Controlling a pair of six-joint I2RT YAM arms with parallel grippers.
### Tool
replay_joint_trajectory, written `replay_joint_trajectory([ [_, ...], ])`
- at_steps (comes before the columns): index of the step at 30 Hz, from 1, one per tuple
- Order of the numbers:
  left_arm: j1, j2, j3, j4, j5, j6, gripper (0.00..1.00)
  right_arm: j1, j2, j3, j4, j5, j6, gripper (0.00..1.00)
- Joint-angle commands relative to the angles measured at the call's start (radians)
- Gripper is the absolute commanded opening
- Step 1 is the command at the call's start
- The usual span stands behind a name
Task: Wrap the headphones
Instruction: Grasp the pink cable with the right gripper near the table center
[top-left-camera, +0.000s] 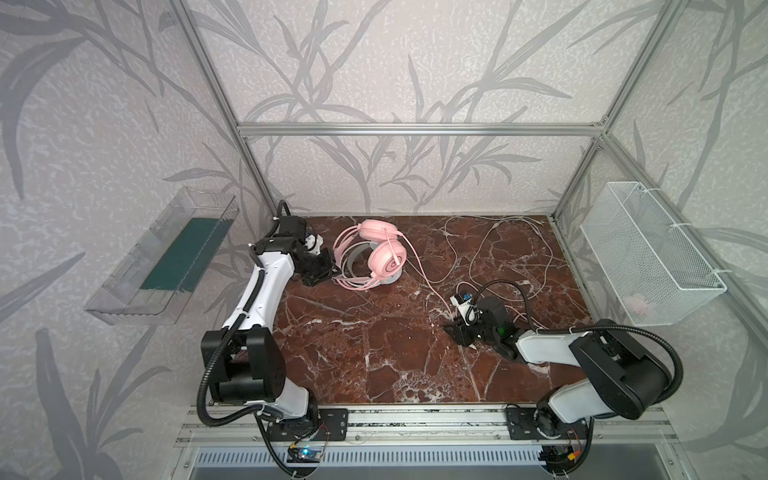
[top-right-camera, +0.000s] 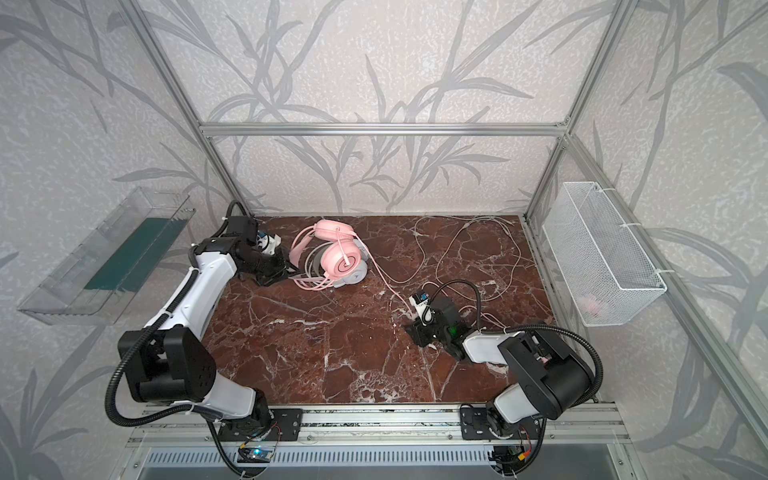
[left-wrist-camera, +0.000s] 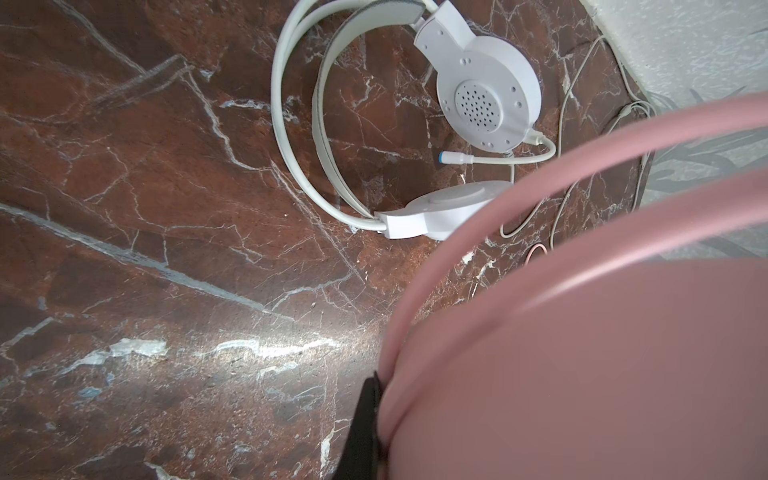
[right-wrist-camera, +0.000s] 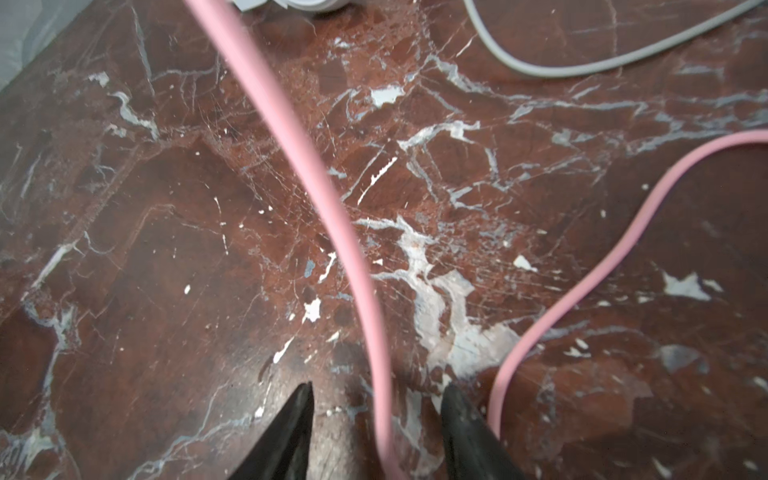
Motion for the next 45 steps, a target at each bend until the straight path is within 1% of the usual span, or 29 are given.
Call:
replay_joint_trajectory([
  [1,0.005,-0.025,0.029,0.032,0.064,-0.022,0.00,0.011,-0.036,0.028,-0.046,-0.009,-0.013,0.42],
  [2,0.005,-0.023,0.026,0.034,0.066,-0.023,0.00,0.015,-0.045,0.027,-0.053,-0.007,-0.014,0.39],
  [3,0.005,-0.023,0.024,0.034,0.065,-0.024,0.00,0.015,-0.053,0.028,-0.056,-0.009,-0.020,0.35],
  [5,0.006,-0.023,0.020,0.036,0.063,-0.025,0.00,0.017,-0.065,0.028,-0.062,-0.007,-0.024,0.30],
  [6,0.005,-0.025,0.015,0.036,0.062,-0.025,0.00,0.017,-0.069,0.028,-0.061,-0.011,-0.032,0.23],
  [8,0.005,-0.028,0.009,0.040,0.058,-0.027,0.00,0.016,-0.074,0.031,-0.064,-0.017,-0.040,0.19],
  [9,0.005,-0.034,0.005,0.042,0.056,-0.028,0.00,0.017,-0.076,0.032,-0.062,-0.024,-0.045,0.14],
  [12,0.006,-0.039,-0.004,0.042,0.051,-0.030,0.00,0.016,-0.087,0.043,-0.078,-0.052,-0.065,0.08],
  [13,0.005,-0.040,-0.005,0.043,0.050,-0.030,0.00,0.016,-0.089,0.047,-0.085,-0.064,-0.075,0.05],
  [15,0.006,-0.042,-0.010,0.045,0.054,-0.029,0.00,0.016,-0.100,0.063,-0.127,-0.064,-0.095,0.04],
  [19,0.005,-0.044,-0.012,0.042,0.051,-0.023,0.00,0.011,-0.154,0.061,-0.150,-0.017,-0.107,0.08],
  [23,0.006,-0.041,-0.012,0.032,0.043,-0.012,0.00,-0.004,-0.240,0.041,-0.149,0.044,-0.086,0.19],
  [24,0.006,-0.039,-0.014,0.032,0.046,-0.010,0.00,-0.011,-0.254,0.038,-0.152,0.051,-0.086,0.24],
  [26,0.005,-0.035,-0.013,0.033,0.050,-0.009,0.00,-0.023,-0.261,0.044,-0.174,0.045,-0.095,0.30],
  [27,0.005,-0.034,-0.013,0.034,0.049,-0.009,0.00,-0.028,-0.257,0.053,-0.194,0.042,-0.103,0.35],
  [28,0.005,-0.033,-0.014,0.036,0.051,-0.009,0.00,-0.029,-0.249,0.063,-0.210,0.039,-0.108,0.42],
  [30,0.006,-0.033,-0.014,0.037,0.051,-0.009,0.00,-0.035,-0.226,0.078,-0.227,0.036,-0.105,0.48],
  [33,0.005,-0.036,-0.016,0.034,0.052,-0.004,0.00,-0.039,-0.182,0.094,-0.205,0.026,-0.075,0.59],
  [37,0.005,-0.039,-0.020,0.033,0.048,-0.004,0.00,-0.040,-0.124,0.104,-0.154,-0.037,-0.055,0.64],
  [40,0.005,-0.035,-0.021,0.034,0.051,-0.004,0.00,-0.038,-0.086,0.108,-0.130,-0.081,-0.051,0.66],
  [42,0.006,-0.034,-0.020,0.035,0.051,-0.005,0.00,-0.038,-0.052,0.117,-0.123,-0.097,-0.040,0.65],
  [45,0.006,-0.033,-0.019,0.039,0.053,-0.010,0.00,-0.039,-0.009,0.119,-0.088,-0.098,-0.019,0.60],
])
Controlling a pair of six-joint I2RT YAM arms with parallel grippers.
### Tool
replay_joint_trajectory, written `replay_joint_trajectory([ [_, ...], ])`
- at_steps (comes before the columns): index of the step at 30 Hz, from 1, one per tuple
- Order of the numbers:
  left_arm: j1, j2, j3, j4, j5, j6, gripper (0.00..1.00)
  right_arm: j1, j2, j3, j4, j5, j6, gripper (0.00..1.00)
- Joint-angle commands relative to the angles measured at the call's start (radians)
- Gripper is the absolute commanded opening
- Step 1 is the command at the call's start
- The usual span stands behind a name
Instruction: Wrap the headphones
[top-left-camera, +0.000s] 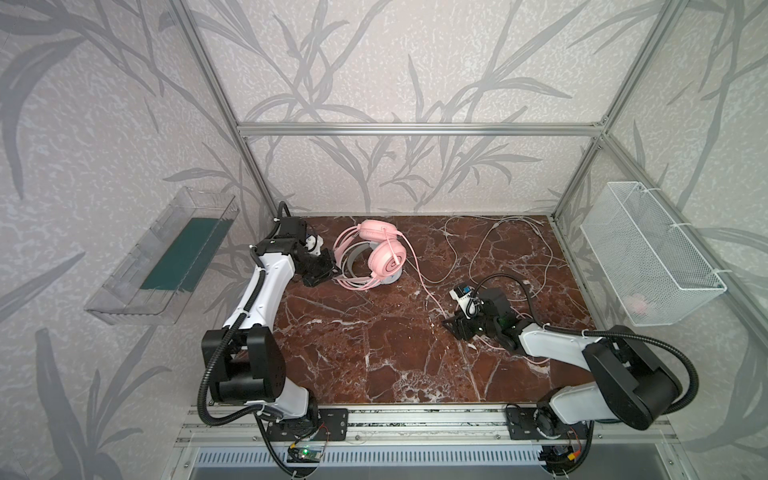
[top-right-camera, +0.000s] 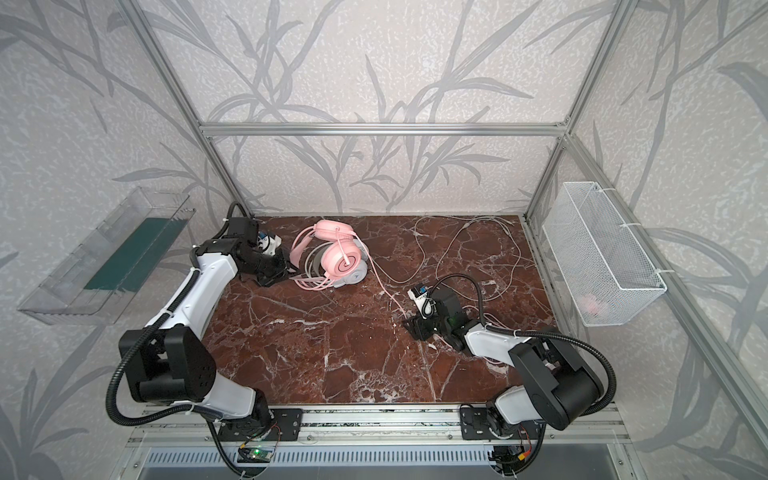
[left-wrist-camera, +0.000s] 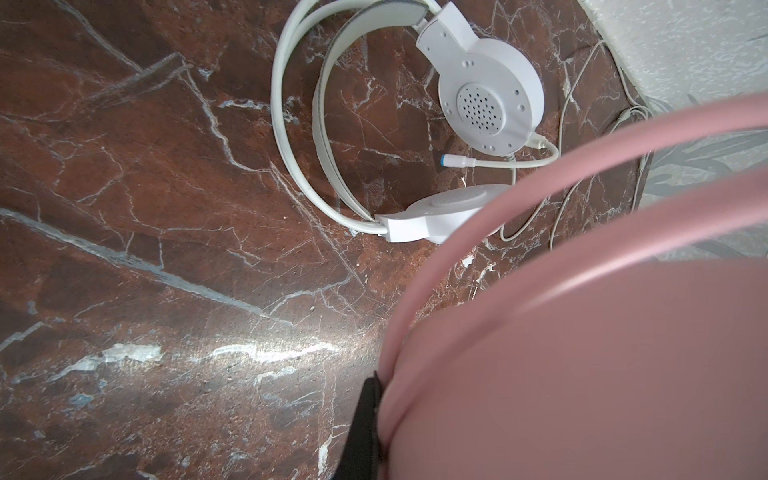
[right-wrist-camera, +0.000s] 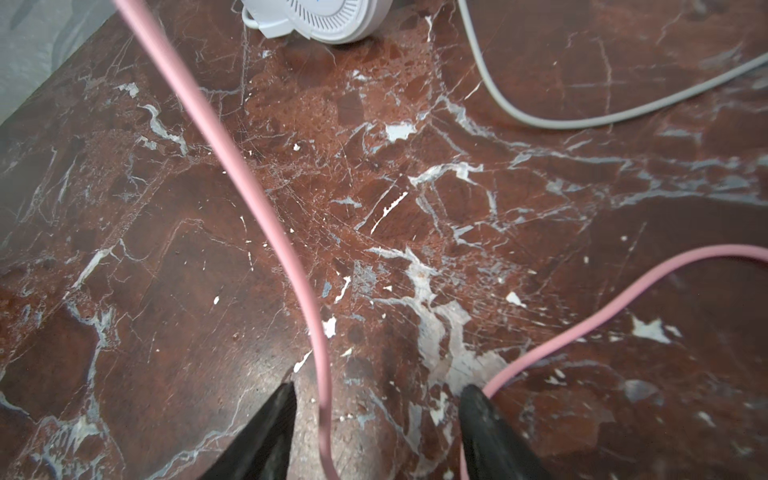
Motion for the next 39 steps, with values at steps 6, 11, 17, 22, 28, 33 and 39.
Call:
replay_joint_trajectory([
  [6,0.005,-0.033,0.004,0.012,0.048,-0.005,0.00,-0.001,0.104,0.049,0.089,-0.047,0.041,0.42],
  [11,0.005,-0.031,-0.005,0.032,0.052,-0.026,0.00,0.028,0.110,0.070,0.063,-0.034,0.046,0.23],
  [17,0.005,-0.031,-0.022,0.064,0.057,-0.059,0.00,0.077,0.055,0.046,0.044,-0.010,0.024,0.04],
  [22,0.004,-0.035,-0.030,0.105,0.049,-0.108,0.00,0.108,-0.009,0.068,-0.069,-0.034,-0.051,0.00],
  [28,-0.004,-0.046,-0.054,0.220,0.036,-0.221,0.00,0.168,-0.041,0.180,-0.336,-0.076,-0.190,0.00],
  [33,-0.032,-0.036,-0.047,0.296,0.012,-0.304,0.00,0.226,-0.011,0.283,-0.502,-0.050,-0.269,0.00],
  [39,-0.051,-0.018,-0.028,0.299,-0.060,-0.355,0.00,0.282,0.029,0.377,-0.596,-0.036,-0.306,0.00],
])
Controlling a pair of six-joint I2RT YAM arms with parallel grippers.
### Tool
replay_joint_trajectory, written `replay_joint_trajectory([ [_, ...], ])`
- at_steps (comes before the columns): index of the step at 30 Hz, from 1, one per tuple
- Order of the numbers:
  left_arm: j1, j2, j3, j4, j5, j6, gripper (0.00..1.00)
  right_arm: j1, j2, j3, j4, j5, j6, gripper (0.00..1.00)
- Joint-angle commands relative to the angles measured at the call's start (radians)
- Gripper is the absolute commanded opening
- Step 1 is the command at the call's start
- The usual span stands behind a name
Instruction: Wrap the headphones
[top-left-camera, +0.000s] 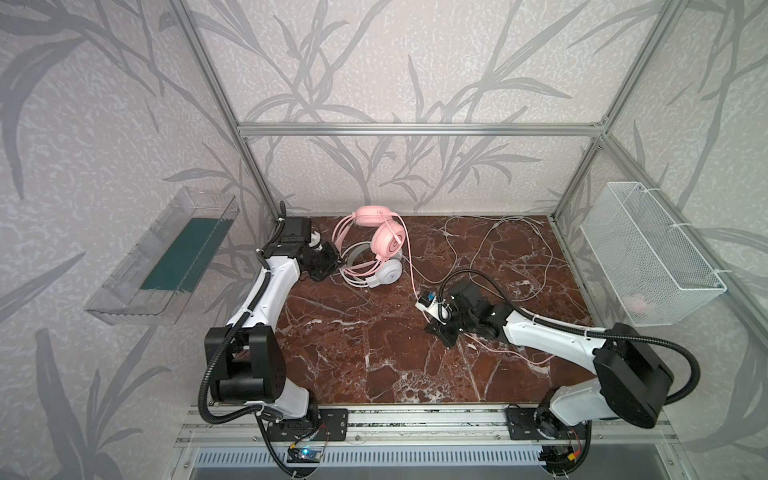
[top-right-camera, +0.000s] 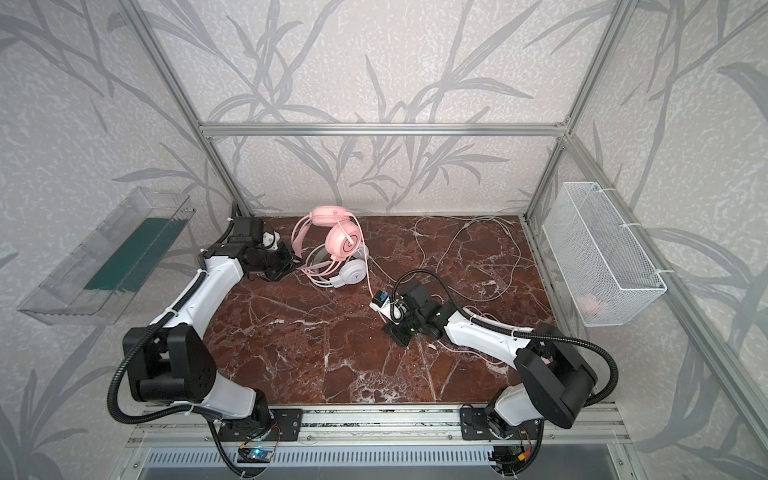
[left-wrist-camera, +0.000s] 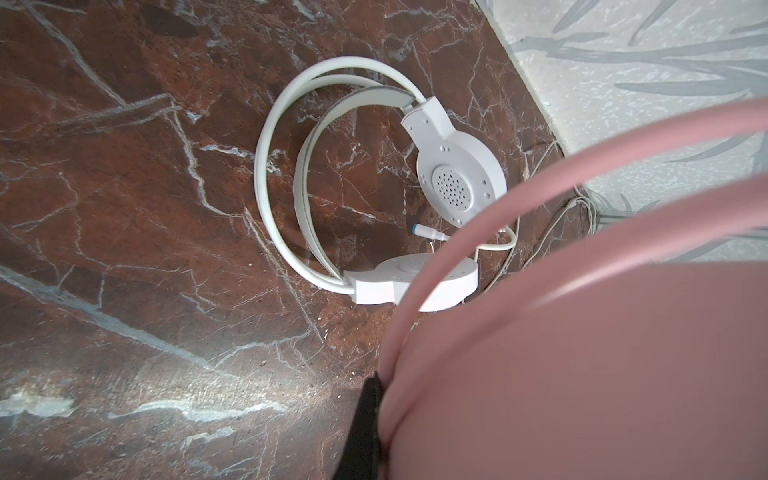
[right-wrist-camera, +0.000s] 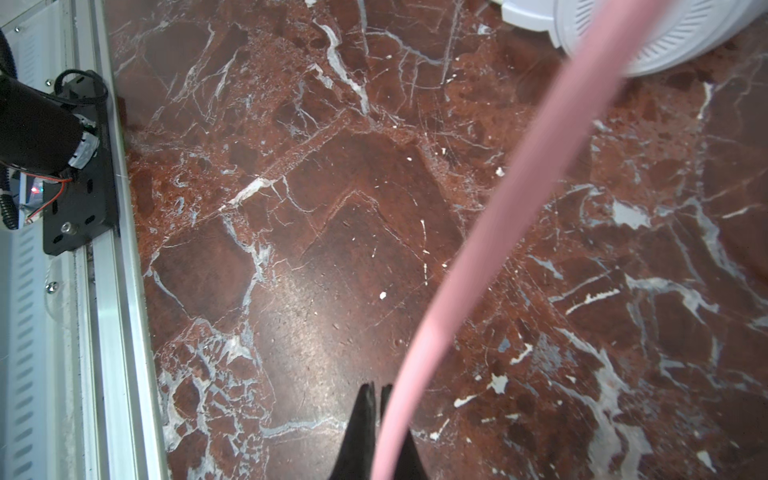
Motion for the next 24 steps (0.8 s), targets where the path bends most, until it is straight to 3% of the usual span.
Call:
replay_joint_trajectory([
  [1,-0.010,-0.014,0.033,0.065,-0.035,-0.080,0.00,0.041,0.027,0.054,-0.125,0.015,-0.065,0.00],
  [5,-0.028,0.004,0.057,0.045,-0.139,-0.110,0.00,0.094,0.061,0.123,-0.197,0.035,-0.117,0.00],
  [13,-0.122,0.115,0.167,-0.074,-0.324,-0.058,0.00,0.140,0.132,0.331,-0.435,-0.010,-0.230,0.00],
  [24,-0.210,0.227,0.272,-0.189,-0.445,0.054,0.00,0.140,0.152,0.546,-0.660,-0.122,-0.369,0.00],
])
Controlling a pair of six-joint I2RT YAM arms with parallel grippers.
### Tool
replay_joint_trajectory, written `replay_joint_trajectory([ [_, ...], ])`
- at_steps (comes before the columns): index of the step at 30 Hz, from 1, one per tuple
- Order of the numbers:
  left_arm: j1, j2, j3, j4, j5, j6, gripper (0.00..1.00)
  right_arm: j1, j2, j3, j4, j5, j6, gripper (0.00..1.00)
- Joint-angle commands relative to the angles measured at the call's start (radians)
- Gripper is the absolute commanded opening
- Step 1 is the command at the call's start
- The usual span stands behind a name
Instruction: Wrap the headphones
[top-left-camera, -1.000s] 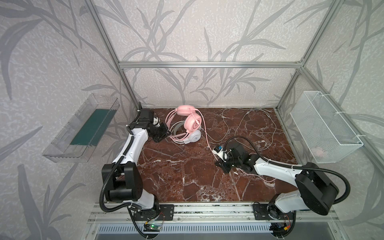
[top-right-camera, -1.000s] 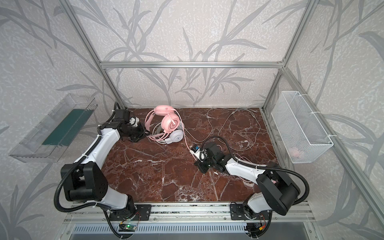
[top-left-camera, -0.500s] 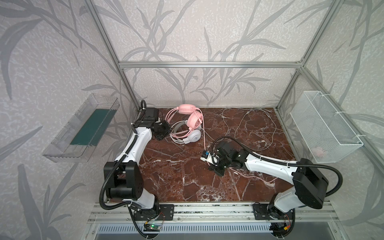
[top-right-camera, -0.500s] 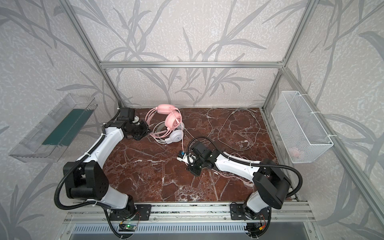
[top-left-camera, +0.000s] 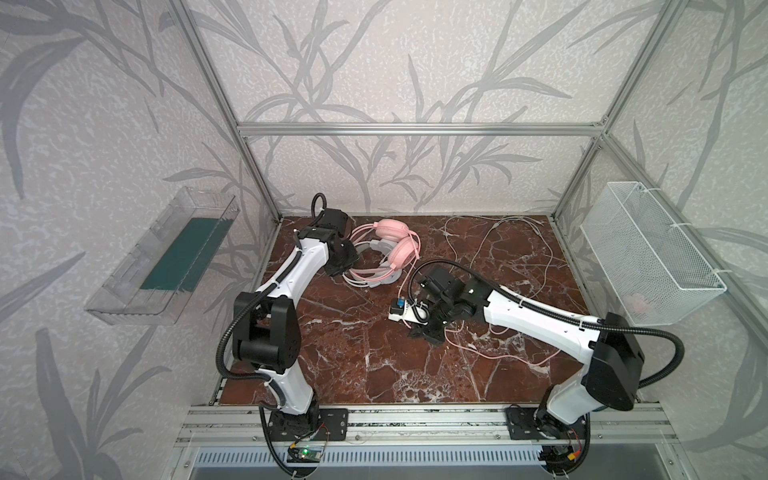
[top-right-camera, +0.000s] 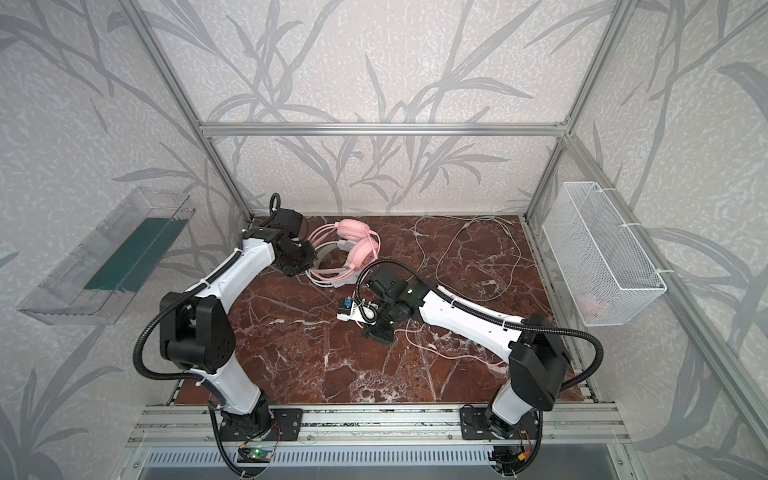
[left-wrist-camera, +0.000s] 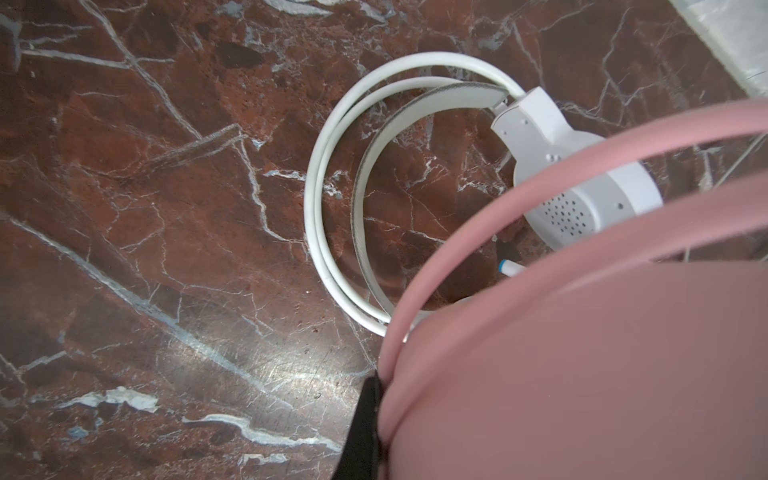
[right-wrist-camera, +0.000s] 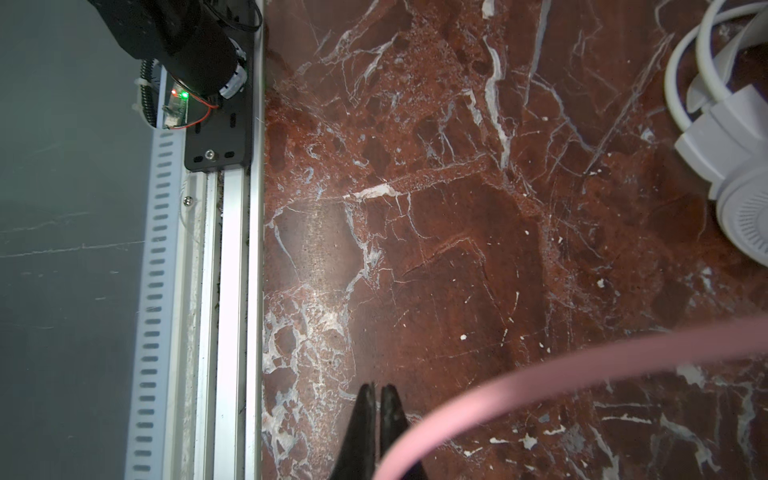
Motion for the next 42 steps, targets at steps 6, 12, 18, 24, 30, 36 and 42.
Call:
replay_joint_trajectory([
  [6,-0.035,0.022,0.086,-0.059,-0.054,0.102,0.00,-0.011,0.090,0.216,-0.266,-0.020,-0.138,0.00],
  [12,-0.057,0.025,0.094,-0.079,-0.065,0.181,0.00,-0.073,0.102,0.292,-0.310,-0.027,-0.182,0.00],
  [18,-0.063,0.027,0.085,-0.081,-0.038,0.227,0.00,-0.094,0.133,0.361,-0.368,0.032,-0.254,0.00],
  [24,-0.078,0.031,0.085,-0.082,-0.019,0.283,0.00,-0.118,0.189,0.442,-0.380,0.111,-0.289,0.00],
  [30,-0.091,0.026,0.071,-0.087,0.002,0.329,0.00,-0.126,0.218,0.473,-0.340,0.203,-0.351,0.00],
  [36,-0.101,0.007,0.041,-0.087,0.007,0.386,0.00,-0.150,0.196,0.461,-0.258,0.238,-0.417,0.00],
  [42,-0.106,-0.001,0.035,-0.096,0.020,0.412,0.00,-0.158,0.204,0.455,-0.185,0.276,-0.489,0.00],
])
